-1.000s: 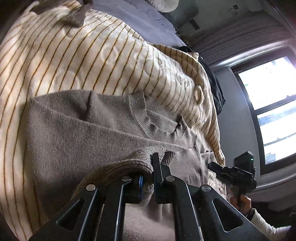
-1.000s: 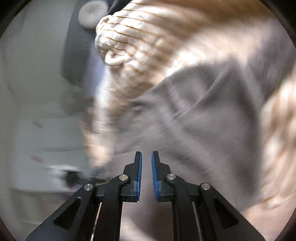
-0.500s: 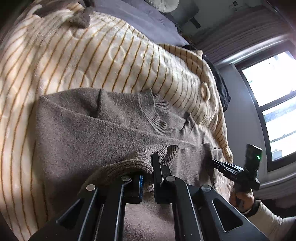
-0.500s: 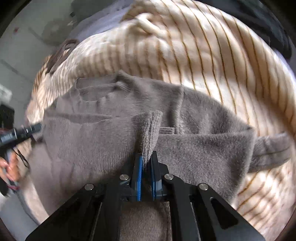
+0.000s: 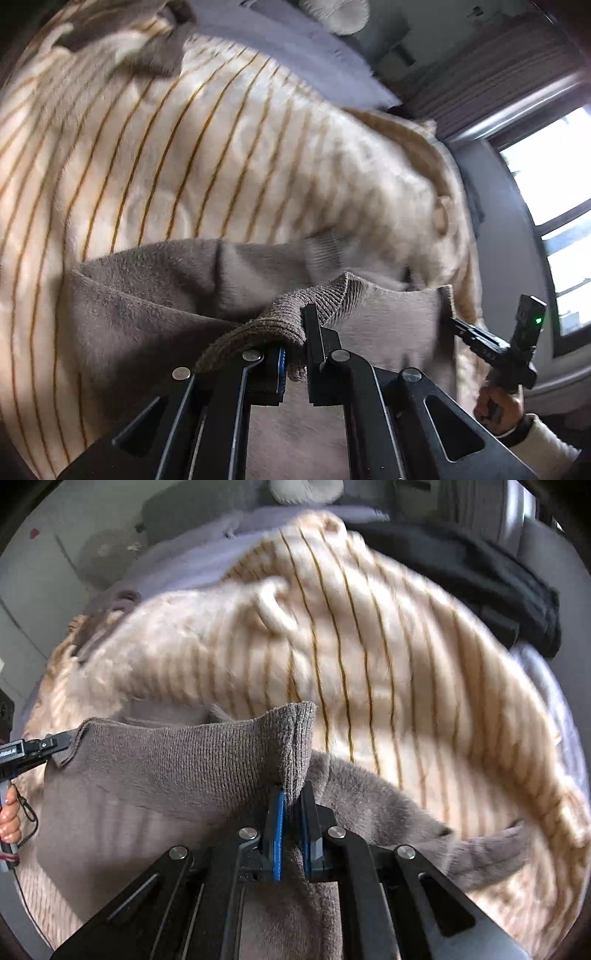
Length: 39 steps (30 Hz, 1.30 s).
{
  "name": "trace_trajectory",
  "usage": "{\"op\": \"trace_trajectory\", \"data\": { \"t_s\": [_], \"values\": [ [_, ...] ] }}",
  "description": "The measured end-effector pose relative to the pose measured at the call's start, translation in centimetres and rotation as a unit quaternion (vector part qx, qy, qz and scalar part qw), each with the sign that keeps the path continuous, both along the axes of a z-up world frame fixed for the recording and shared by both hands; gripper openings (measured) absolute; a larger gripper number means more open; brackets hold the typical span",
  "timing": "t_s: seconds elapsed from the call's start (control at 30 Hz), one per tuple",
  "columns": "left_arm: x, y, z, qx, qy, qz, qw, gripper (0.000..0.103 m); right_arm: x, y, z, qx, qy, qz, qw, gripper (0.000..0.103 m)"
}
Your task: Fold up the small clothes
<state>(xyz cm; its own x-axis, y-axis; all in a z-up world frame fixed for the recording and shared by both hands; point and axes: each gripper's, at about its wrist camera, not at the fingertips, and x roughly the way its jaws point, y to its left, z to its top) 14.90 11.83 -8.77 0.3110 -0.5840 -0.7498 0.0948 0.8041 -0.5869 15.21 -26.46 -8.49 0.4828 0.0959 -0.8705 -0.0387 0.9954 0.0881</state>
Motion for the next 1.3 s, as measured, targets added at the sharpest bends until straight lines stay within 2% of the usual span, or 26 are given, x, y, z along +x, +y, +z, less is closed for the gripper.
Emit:
{"op": "trace_trajectory", "data": {
  "t_s": [0.07,0.17,0.3,0.37,0.43,0.6,0.63,0.67,0.7,0.73,0.77,0.87,1.0,1.07,1.13,1.2,1.27,1.3],
  "values": [
    [0.3,0.1,-1.0,0.007,0.009,0.009,0.9999,0.009,0.7,-0.3,-2.1,0.005,0.016,-0.008,1.0,0.009],
    [0.5,0.5,-1.1,0.001,0.024,0.015,0.9996,0.009,0.7,-0.7,-3.1,0.011,0.012,-0.017,1.0,0.01],
    [-0.2,0.6,1.3,0.037,0.014,-0.007,0.9992,0.009,0.1,-1.7,-2.2,-0.003,0.006,-0.048,0.999,0.01],
    [-0.7,0.7,2.4,0.053,0.005,-0.017,0.9984,0.009,-0.2,-2.9,-1.7,0.009,0.011,-0.068,0.998,0.01],
    [-1.1,0.8,3.5,0.062,-0.003,-0.025,0.9978,0.009,-0.6,-3.7,-1.3,-0.013,0.016,-0.091,0.996,0.01],
    [-1.2,0.6,4.2,0.065,-0.002,-0.04,0.9971,0.01,-2.6,-5.9,-0.2,0.026,0.011,-0.119,0.993,0.01],
    [-1.3,0.2,4.2,0.073,0.0,-0.043,0.9964,0.016,-2.9,-5.9,0.0,0.033,0.007,-0.117,0.993,0.01],
    [-1.4,-0.1,4.2,0.086,-0.002,-0.042,0.9954,0.045,-3.3,-5.8,0.2,0.045,0.005,-0.112,0.993,0.01],
    [-1.5,-0.3,4.2,0.097,-0.008,-0.039,0.9945,0.086,-3.5,-5.5,0.4,0.051,0.003,-0.107,0.993,0.017],
    [-1.7,-0.7,4.5,0.114,-0.021,-0.03,0.9928,0.097,-3.6,-5.2,0.5,0.057,0.002,-0.099,0.993,0.017],
    [-2.1,-0.8,5.0,0.122,-0.039,-0.021,0.9915,0.099,-3.6,-4.8,0.5,0.06,0.003,-0.091,0.994,0.017],
    [-2.5,-0.7,5.9,0.134,-0.052,-0.005,0.9896,0.099,-3.1,-3.1,0.4,0.059,0.008,-0.078,0.995,0.017],
    [-3.2,0.0,7.7,0.18,-0.1,0.008,0.9785,0.099,-3.1,-2.3,1.0,0.064,-0.004,-0.068,0.996,0.017],
    [-3.2,0.4,7.6,0.181,-0.098,0.012,0.9785,0.099,-2.8,-1.8,1.1,0.066,-0.005,-0.06,0.996,0.017],
    [-3.3,0.3,6.5,0.165,-0.08,-0.005,0.983,0.099,-2.9,-1.3,1.3,0.069,-0.008,-0.051,0.996,0.017],
    [-3.6,-0.6,5.1,0.175,-0.073,-0.02,0.9816,0.099,-2.9,-0.5,1.1,0.071,-0.004,-0.037,0.997,0.017],
    [-3.8,-1.7,3.4,0.219,-0.076,-0.028,0.9724,0.099,-2.7,0.4,0.3,0.057,0.007,-0.027,0.998,0.017],
    [-3.7,-2.0,2.0,0.251,-0.071,-0.024,0.965,0.099,-2.7,0.7,-0.3,0.048,0.013,-0.024,0.998,0.017]
  ]
}}
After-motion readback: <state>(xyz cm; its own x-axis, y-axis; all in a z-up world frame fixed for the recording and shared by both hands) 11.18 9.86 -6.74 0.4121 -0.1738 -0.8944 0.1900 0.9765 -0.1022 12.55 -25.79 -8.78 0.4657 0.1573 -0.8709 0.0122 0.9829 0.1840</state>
